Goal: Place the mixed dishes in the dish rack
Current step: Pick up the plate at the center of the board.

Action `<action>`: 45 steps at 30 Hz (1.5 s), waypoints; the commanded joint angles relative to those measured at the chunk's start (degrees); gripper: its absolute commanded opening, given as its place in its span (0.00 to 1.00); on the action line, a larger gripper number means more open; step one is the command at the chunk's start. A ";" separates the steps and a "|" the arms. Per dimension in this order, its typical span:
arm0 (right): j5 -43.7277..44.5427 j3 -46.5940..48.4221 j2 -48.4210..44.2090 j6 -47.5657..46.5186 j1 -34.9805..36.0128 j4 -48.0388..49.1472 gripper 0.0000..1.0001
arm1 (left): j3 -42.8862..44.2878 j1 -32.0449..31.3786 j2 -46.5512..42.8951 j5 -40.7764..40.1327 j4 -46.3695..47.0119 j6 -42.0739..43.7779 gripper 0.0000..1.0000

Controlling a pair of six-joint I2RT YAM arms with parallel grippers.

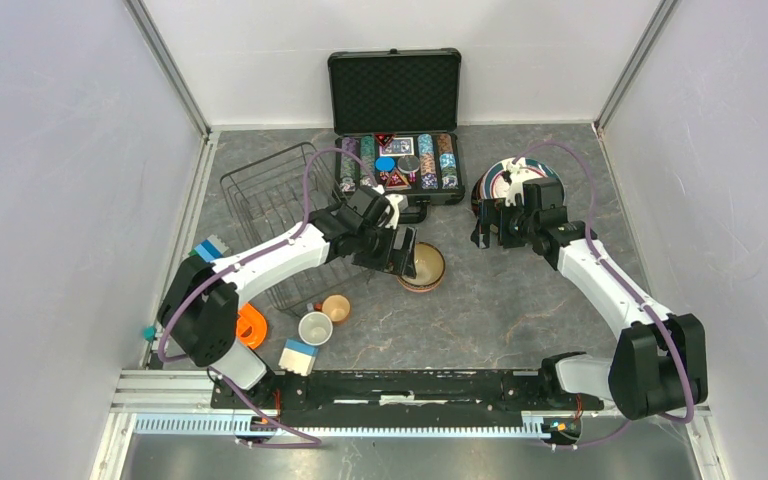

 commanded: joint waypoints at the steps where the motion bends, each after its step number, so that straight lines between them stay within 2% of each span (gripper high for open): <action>1: -0.77 0.10 -0.14 0.60 0.20 0.98 0.98 | 1.34 -2.06 1.78 2.83 -0.25 -0.67 0.97; 3: -1.03 -0.08 -0.45 0.63 0.21 1.00 0.98 | 1.83 -2.06 1.82 1.03 -1.16 -0.36 1.00; 9: -2.00 -0.54 -2.65 -0.71 0.21 1.29 0.98 | 3.66 -1.75 -1.79 -9.22 -4.26 2.00 1.00; 12: -2.35 -0.86 -3.74 -0.77 0.19 2.15 0.98 | 6.54 -1.71 -4.76 -11.68 -4.74 3.82 1.00; 17: -3.69 -0.70 -3.53 -0.62 0.19 2.27 0.98 | 8.72 -1.71 -10.13 -8.73 -6.23 4.29 1.00; 20: -3.58 -1.42 -3.82 -0.78 0.18 2.41 0.98 | 4.32 -1.71 -16.30 -6.93 -6.00 2.87 1.00; 24: -4.49 -2.44 -3.10 -0.33 0.14 3.41 0.98 | -1.30 -1.65 -21.16 -9.11 -2.59 1.57 1.00; 30: -6.79 -2.28 -2.41 0.68 0.21 4.26 0.98 | 3.18 -1.62 -12.71 -9.60 -3.14 4.27 1.00; 36: -6.82 -2.65 -3.41 0.39 0.22 3.89 0.98 | 11.21 -0.07 -0.54 -18.37 -7.12 8.95 1.00; 38: -6.83 -2.95 -3.67 0.48 0.16 3.87 0.98 | 13.42 1.86 2.41 -18.56 -7.79 10.19 1.00; 42: -6.74 -3.46 -4.11 0.42 0.20 3.90 0.98 | 16.61 3.92 4.56 -16.97 -9.33 12.03 1.00; 45: -7.27 -3.69 -4.17 0.24 0.16 3.99 0.98 | 16.09 4.01 2.72 -14.60 -8.88 12.61 1.00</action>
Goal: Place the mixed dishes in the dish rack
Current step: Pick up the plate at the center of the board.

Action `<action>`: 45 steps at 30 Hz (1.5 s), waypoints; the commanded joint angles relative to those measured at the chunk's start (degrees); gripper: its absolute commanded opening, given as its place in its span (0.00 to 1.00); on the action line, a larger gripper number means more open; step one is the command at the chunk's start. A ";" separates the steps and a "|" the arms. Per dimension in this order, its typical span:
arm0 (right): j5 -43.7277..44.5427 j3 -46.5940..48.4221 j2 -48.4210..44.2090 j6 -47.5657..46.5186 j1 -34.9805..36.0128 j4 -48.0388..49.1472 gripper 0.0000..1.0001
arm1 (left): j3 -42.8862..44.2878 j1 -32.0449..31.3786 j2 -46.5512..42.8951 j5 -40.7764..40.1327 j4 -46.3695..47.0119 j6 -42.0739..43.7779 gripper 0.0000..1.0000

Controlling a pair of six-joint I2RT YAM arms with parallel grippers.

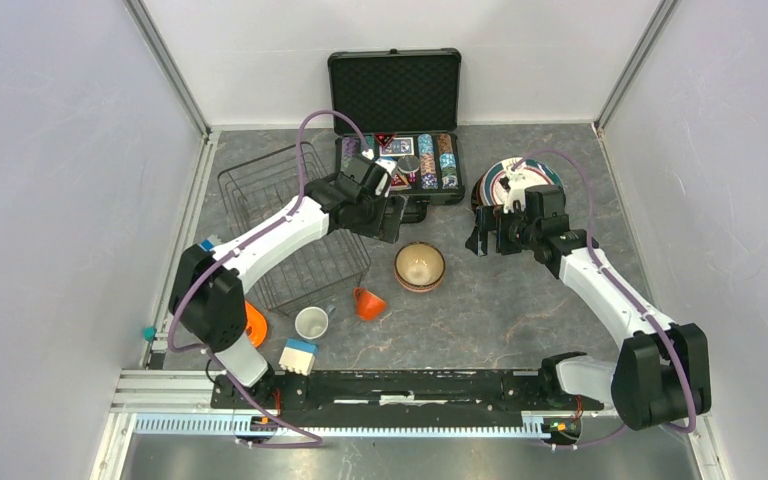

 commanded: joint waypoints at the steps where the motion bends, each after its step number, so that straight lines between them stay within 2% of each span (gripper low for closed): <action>1: -1.75 -0.23 -1.56 0.05 0.20 2.04 0.98 | 2.37 0.21 -2.96 1.21 -0.44 4.19 1.00; 6: -7.20 1.04 -1.66 -0.58 0.42 3.85 0.98 | 1.47 0.39 -8.10 0.30 0.14 2.02 1.00; 10: -9.71 1.52 -2.59 -1.73 1.82 5.05 0.98 | 0.54 0.45 -16.00 -0.51 -0.15 0.79 1.00; 16: -9.95 1.04 -2.43 -1.47 2.78 5.78 0.98 | -6.79 0.38 -27.95 21.88 -0.32 -3.61 1.00; 20: -10.69 0.78 -2.73 -1.28 5.21 6.36 0.98 | -17.46 -0.91 -36.75 28.16 -0.43 -11.69 1.00; 22: -10.54 0.41 -2.80 -0.43 5.92 6.92 0.98 | -22.18 -4.20 -41.10 28.15 -0.63 -17.31 1.00; 24: -10.58 0.13 -2.54 0.08 6.18 7.36 0.98 | -25.28 -10.89 -44.51 24.33 -1.53 -22.15 1.00; 28: -9.83 0.16 -1.74 0.86 6.49 7.57 0.98 | -26.29 -26.60 -46.45 8.48 -7.36 -30.54 1.00; 32: -9.17 -0.14 -1.76 2.28 6.88 7.91 0.98 | -27.15 -42.06 -40.16 -3.15 -9.05 -38.72 1.00; 35: -8.12 -0.74 -2.31 2.53 6.89 7.78 0.98 | -24.83 -51.29 -32.50 -15.51 -15.72 -45.86 1.00; 39: -6.81 -1.41 -2.86 2.38 6.88 7.02 0.98 | -26.87 -55.06 -31.82 -25.48 -19.52 -52.72 1.00; 45: -6.37 -1.81 -2.91 2.15 6.89 6.24 0.98 | -36.39 -55.05 -36.03 -26.14 -14.41 -55.07 1.00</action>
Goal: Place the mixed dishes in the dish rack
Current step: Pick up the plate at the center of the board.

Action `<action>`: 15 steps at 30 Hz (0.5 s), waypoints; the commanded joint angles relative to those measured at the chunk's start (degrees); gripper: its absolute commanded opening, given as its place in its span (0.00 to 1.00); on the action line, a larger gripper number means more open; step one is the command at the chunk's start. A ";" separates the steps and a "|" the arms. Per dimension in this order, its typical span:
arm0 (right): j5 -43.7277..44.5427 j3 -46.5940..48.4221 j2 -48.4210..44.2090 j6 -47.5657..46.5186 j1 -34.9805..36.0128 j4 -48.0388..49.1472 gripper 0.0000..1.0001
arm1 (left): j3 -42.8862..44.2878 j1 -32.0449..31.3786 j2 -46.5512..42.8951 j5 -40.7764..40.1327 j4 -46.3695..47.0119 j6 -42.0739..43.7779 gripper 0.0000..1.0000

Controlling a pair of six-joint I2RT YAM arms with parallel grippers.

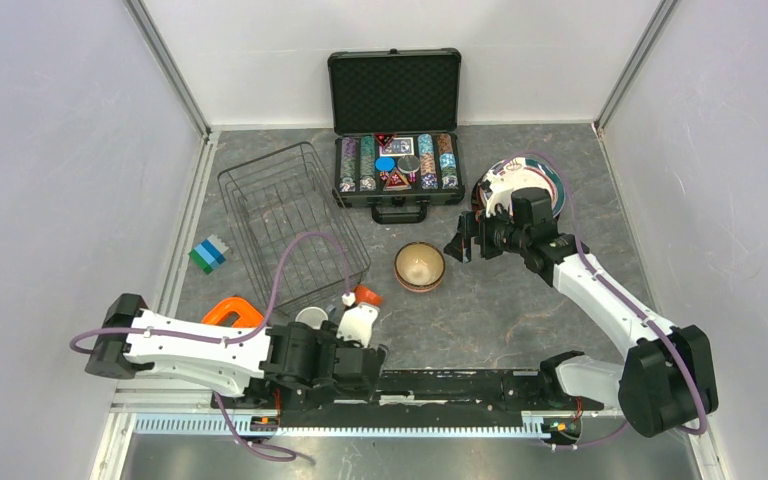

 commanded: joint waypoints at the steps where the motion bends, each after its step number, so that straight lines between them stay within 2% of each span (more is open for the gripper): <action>1: 1.29 -0.54 -1.38 0.31 0.33 0.92 0.98 | -5.22 -0.37 -2.72 -6.48 1.70 -6.89 1.00; 5: 1.85 -0.84 -1.62 0.71 0.33 0.86 0.98 | -9.45 -0.46 -1.50 -6.69 4.73 -9.41 1.00; 9: 2.56 -1.16 -2.23 1.14 0.29 0.87 0.98 | -11.67 -0.43 2.33 -10.26 4.08 -13.67 1.00; 15: 3.55 -1.32 -2.60 1.21 0.29 0.58 0.98 | -17.15 -0.21 -0.30 -15.74 -2.49 -28.31 1.00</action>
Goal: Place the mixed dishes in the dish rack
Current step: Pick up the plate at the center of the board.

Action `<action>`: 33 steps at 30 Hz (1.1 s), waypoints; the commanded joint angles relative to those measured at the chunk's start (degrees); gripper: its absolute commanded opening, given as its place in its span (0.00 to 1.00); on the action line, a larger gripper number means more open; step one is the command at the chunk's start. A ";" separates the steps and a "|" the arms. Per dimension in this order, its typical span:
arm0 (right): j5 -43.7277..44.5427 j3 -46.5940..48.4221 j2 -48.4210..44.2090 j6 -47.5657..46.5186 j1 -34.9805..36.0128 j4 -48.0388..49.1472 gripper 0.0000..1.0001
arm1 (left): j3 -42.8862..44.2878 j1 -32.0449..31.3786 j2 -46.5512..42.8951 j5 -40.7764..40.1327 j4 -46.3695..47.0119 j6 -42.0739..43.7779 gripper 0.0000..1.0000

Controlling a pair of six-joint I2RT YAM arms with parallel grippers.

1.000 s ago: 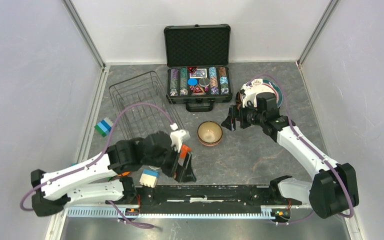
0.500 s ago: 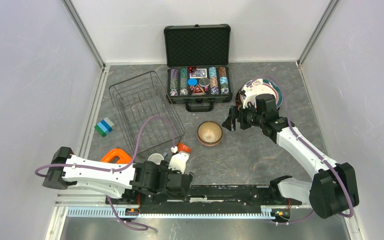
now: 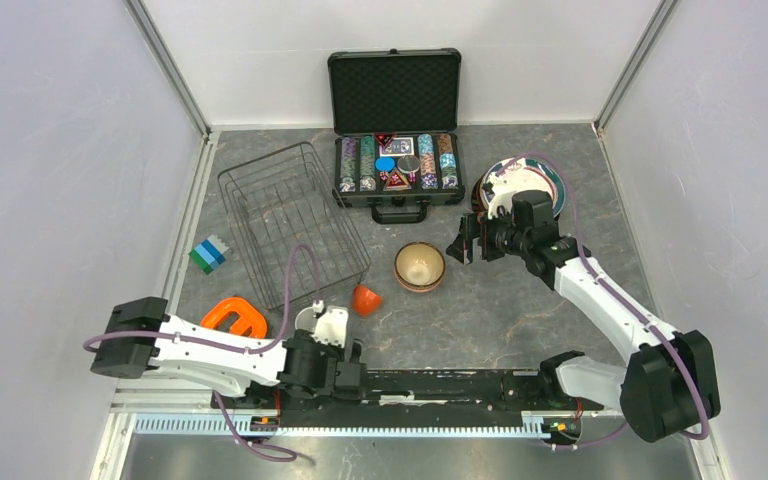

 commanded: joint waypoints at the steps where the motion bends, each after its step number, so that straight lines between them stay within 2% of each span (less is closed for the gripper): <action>1: 1.19 -0.34 -1.26 0.72 0.15 0.97 0.98 | -4.25 0.02 -4.59 -7.18 -2.46 -12.42 1.00; 9: 1.51 -0.07 -0.89 0.67 0.16 0.83 0.98 | -5.00 3.88 -7.12 -8.81 -1.60 -9.60 1.00; 11: 1.70 -0.17 -1.07 0.71 0.16 0.73 0.98 | -3.59 4.50 -8.01 -11.27 -6.58 -13.27 1.00; 13: 1.72 -0.18 -1.09 0.65 0.15 0.60 0.98 | -1.44 4.46 -10.29 -13.55 -10.73 -12.69 1.00; 16: 1.90 -0.13 -0.86 0.59 0.20 0.58 0.98 | 1.13 4.47 -13.49 -11.95 -6.18 -3.72 1.00; 21: 1.94 0.44 -0.46 0.72 0.16 0.49 0.98 | 9.17 4.42 -13.47 -9.84 -7.56 8.52 1.00; 24: 2.04 0.37 -0.42 0.87 0.12 0.50 0.98 | 13.92 4.44 -14.40 -7.09 -4.97 17.51 1.00; 27: 1.98 0.35 0.15 0.80 0.16 0.48 0.98 | 19.08 5.19 -16.54 -8.97 -1.36 26.54 1.00; 29: 1.68 0.44 0.72 0.94 0.19 0.43 0.98 | 22.68 9.98 -17.20 -10.91 -2.45 30.21 1.00; 30: 1.59 0.51 0.91 1.19 0.24 0.58 0.98 | 23.69 15.28 -17.55 -8.96 -1.37 33.88 1.00; 33: 1.08 0.44 1.29 1.80 0.38 0.98 0.98 | 24.60 32.83 -17.30 3.37 4.91 46.05 1.00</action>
